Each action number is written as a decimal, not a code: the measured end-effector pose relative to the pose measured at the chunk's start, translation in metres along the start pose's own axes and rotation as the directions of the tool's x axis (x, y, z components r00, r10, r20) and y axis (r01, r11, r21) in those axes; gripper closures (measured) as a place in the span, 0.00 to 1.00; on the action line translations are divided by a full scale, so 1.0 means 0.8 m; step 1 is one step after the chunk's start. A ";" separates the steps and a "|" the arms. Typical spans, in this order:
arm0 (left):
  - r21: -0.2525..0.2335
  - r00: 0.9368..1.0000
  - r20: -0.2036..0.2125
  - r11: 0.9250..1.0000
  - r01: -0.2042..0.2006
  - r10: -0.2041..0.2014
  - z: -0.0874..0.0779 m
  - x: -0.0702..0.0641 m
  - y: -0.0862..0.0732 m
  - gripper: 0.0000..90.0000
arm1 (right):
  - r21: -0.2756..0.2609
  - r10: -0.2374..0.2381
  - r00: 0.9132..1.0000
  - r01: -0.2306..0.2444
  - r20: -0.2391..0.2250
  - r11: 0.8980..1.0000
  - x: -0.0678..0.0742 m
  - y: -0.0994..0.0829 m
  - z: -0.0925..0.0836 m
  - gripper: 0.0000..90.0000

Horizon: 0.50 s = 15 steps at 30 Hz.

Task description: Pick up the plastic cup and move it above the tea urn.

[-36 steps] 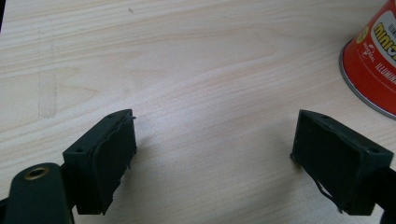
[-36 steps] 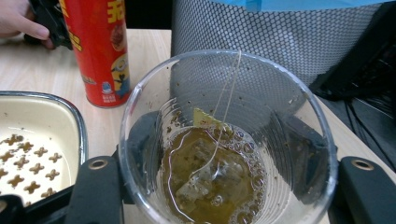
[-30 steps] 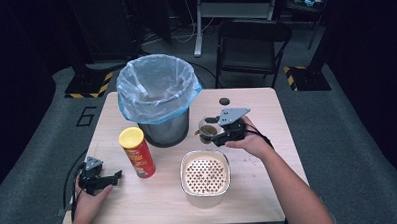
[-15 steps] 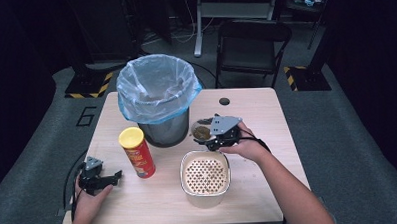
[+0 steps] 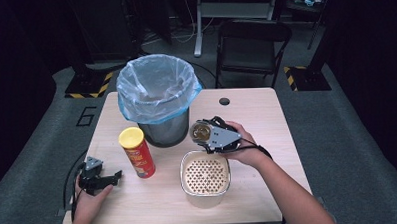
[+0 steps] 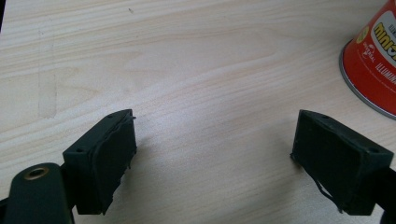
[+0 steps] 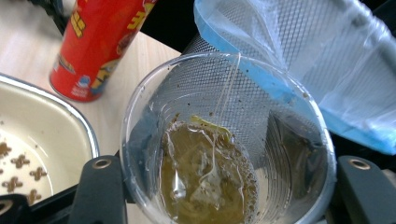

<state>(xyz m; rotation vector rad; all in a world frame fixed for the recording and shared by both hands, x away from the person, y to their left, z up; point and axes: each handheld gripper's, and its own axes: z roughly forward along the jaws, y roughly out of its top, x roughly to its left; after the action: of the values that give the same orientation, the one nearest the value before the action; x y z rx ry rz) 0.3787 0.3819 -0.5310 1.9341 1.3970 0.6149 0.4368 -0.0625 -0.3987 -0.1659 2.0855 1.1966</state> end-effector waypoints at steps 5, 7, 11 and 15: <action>0.000 1.000 0.000 1.000 0.001 -0.001 0.000 0.000 0.000 0.15 | 0.016 -0.120 0.988 0.119 0.094 0.993 0.020 0.009 -0.006 0.41; 0.000 1.000 0.000 1.000 0.000 0.000 0.000 0.000 0.000 0.15 | 0.025 -0.165 0.977 0.163 0.133 0.986 0.029 0.012 -0.008 0.41; 0.000 1.000 0.000 1.000 0.000 0.000 0.000 0.000 0.000 0.15 | 0.051 -0.254 0.950 0.249 0.181 0.967 0.037 0.015 -0.010 0.42; 0.000 1.000 0.000 1.000 0.000 0.000 0.000 0.000 0.000 0.15 | 0.122 -0.455 0.861 0.439 0.228 0.890 0.051 0.015 -0.011 0.42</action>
<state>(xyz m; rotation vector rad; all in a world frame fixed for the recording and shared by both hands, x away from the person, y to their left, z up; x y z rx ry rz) 0.3787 0.3819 -0.5310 1.9339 1.3969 0.6151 0.3968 -0.0536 -0.4132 -0.4229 1.7337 0.8161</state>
